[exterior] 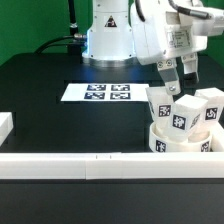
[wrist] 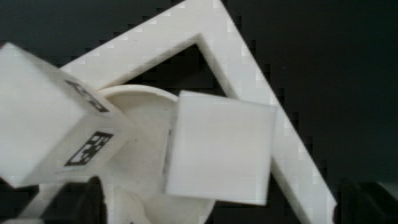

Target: Assemble stool

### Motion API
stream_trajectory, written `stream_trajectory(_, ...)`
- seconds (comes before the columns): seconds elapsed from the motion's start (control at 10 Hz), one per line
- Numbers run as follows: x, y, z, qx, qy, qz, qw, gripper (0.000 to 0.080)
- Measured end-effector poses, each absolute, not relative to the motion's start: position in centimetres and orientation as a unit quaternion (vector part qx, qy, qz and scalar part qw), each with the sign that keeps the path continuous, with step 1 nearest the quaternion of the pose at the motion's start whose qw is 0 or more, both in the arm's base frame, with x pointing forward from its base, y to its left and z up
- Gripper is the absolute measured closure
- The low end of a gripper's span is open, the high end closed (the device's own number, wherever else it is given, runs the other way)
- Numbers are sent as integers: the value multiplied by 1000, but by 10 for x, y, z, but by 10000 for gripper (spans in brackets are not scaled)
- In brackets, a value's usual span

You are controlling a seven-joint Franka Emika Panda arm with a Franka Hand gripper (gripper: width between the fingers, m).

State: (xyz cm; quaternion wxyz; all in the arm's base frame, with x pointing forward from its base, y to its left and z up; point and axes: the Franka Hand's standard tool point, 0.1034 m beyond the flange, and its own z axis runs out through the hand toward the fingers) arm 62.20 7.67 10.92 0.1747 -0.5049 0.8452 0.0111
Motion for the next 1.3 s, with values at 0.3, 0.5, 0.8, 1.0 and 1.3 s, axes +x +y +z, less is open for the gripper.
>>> stream_trajectory(0.3, 622, 79, 104, -656, 737, -17, 163, 150)
stream_trajectory(0.5, 629, 80, 106, -756, 634, -45, 155, 150)
stream_trajectory(0.8, 630, 80, 105, -815, 557, -61, 147, 150)
stream_trajectory(1.0, 630, 81, 105, -894, 425, -78, 118, 150)
stream_trajectory(1.3, 633, 79, 106, -960, 245, -101, 92, 150)
